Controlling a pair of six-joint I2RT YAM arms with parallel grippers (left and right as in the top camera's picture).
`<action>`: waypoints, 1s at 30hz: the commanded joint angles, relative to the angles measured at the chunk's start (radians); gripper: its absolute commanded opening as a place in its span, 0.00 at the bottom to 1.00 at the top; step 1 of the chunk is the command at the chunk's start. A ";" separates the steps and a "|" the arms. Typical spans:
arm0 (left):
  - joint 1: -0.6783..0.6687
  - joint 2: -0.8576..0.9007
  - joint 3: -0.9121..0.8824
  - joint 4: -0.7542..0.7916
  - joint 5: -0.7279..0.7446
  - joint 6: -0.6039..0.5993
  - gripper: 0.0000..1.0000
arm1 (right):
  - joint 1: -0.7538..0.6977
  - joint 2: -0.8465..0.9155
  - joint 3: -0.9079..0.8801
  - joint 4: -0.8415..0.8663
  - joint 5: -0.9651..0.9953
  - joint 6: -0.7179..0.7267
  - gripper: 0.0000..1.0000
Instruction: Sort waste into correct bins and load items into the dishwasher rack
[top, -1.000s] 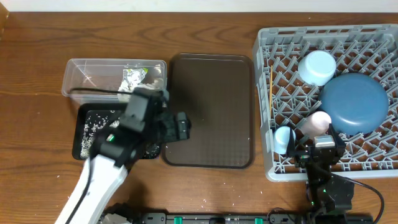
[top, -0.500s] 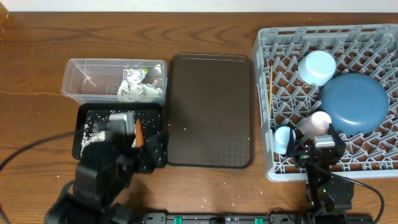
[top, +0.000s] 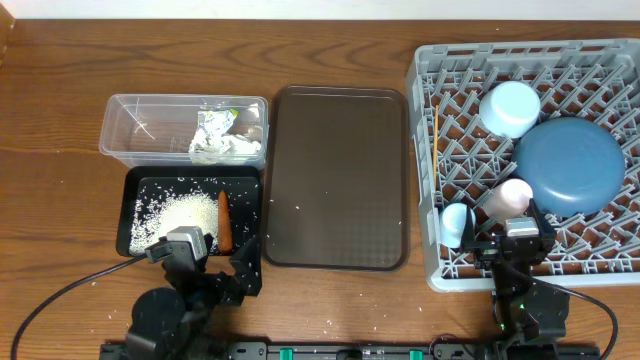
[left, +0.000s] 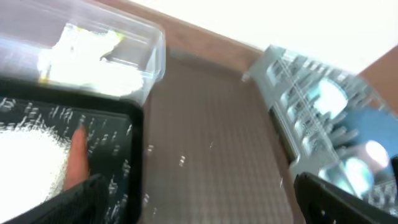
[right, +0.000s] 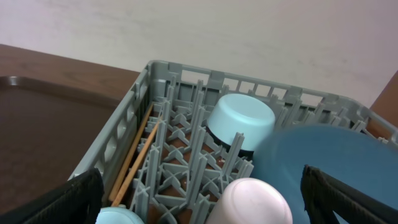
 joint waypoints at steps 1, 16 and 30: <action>0.007 -0.054 -0.085 0.100 -0.022 0.006 0.97 | -0.020 -0.007 -0.002 -0.004 0.011 -0.003 0.99; 0.007 -0.077 -0.425 0.664 -0.018 0.006 0.97 | -0.020 -0.007 -0.002 -0.004 0.011 -0.003 0.99; 0.199 -0.102 -0.469 0.584 0.035 0.006 0.97 | -0.020 -0.007 -0.002 -0.004 0.011 -0.003 0.99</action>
